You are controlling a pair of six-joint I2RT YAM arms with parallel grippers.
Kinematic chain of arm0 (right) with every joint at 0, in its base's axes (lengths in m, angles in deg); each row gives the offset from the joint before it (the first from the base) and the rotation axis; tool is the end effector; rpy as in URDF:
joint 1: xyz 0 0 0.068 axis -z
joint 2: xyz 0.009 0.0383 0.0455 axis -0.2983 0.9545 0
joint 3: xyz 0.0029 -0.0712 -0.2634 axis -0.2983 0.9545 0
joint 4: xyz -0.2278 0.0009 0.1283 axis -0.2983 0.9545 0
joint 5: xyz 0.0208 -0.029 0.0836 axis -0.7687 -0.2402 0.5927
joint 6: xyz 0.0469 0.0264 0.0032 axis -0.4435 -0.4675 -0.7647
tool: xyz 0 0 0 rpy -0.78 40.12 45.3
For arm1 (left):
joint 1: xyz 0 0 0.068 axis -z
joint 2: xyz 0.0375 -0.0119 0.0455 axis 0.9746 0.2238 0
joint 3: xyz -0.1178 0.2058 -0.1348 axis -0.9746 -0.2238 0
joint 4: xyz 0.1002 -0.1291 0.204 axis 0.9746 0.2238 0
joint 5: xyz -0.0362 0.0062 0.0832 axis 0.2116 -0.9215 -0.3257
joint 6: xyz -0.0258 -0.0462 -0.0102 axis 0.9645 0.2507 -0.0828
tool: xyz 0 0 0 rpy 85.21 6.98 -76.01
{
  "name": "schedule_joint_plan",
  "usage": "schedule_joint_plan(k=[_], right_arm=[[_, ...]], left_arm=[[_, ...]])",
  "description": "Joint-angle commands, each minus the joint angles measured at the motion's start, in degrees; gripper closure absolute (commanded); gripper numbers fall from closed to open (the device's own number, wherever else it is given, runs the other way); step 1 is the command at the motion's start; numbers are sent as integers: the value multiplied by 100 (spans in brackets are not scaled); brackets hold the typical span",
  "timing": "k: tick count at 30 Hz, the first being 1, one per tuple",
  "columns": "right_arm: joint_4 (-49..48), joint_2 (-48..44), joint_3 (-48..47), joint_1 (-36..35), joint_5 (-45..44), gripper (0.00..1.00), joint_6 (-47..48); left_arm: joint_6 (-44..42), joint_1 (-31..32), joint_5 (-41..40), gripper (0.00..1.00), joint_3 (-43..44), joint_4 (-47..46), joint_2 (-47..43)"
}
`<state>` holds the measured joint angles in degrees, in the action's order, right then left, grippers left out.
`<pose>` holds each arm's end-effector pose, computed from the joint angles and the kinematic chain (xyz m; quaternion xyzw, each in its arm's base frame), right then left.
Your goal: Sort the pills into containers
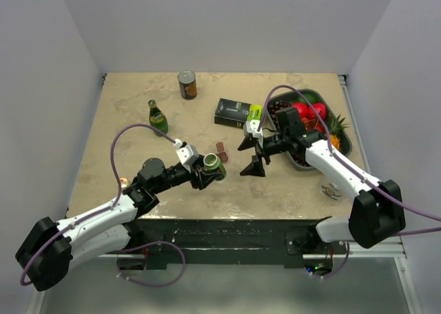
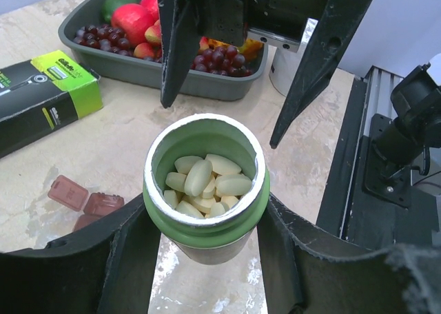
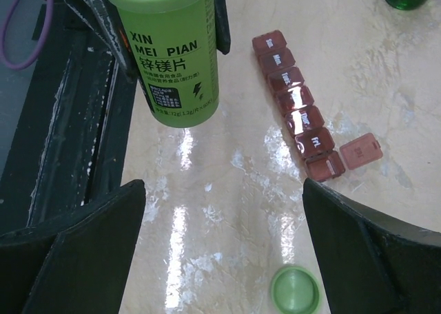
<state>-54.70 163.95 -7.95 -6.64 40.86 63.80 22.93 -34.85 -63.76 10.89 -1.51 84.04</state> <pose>0.2412 0.1408 0.2747 -0.5893 0.5850 0.4067 0.3809 0.1453 -0.1492 0.2413 0.3135 0.6380 -0.4259 0.5598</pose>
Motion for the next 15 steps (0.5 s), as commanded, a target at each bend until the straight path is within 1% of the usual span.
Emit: schedule_joint_plan(k=[1, 8, 10, 13, 15], right_arm=[[-278, -131, 118, -18, 324, 1, -93], [-340, -70, 144, -27, 527, 1, -172], [-489, -35, 179, -27, 579, 1, -373], [-507, 79, 311, -18, 955, 1, -401], [-621, 115, 346, -18, 931, 1, -680]], left_arm=[[215, -29, -100, 100, -63, -859, 38], [312, -29, -109, 100, -107, -1062, 214], [312, -21, -109, 100, -107, -1062, 231], [295, -29, -135, 100, -116, -1062, 249], [286, -21, -135, 100, -116, -1053, 249]])
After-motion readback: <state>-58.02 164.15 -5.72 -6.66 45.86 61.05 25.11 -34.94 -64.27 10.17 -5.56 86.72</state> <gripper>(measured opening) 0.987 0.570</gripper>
